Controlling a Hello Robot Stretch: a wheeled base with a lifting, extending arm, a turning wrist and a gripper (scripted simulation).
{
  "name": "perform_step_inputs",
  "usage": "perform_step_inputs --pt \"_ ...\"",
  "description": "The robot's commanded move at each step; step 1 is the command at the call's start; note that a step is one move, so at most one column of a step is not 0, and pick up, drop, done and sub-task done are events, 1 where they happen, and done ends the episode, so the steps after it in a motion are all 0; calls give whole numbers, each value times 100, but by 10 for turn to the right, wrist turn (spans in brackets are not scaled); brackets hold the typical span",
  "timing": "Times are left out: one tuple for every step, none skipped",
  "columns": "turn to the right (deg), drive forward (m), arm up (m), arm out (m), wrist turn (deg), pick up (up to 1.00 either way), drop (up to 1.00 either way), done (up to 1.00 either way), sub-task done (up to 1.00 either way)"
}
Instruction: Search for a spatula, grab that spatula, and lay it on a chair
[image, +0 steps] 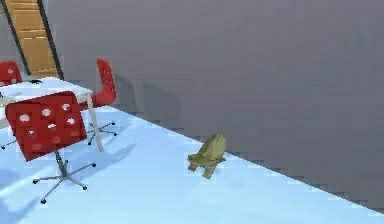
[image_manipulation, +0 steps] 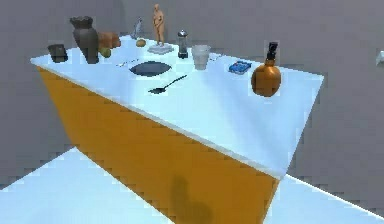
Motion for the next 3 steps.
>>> perform_step_inputs --pt "450 0 0 0 0 0 0 0 0" --pt "60 0 0 0 0 0 0 0 0" --pt "0 85 0 0 0 0 0 0 0"
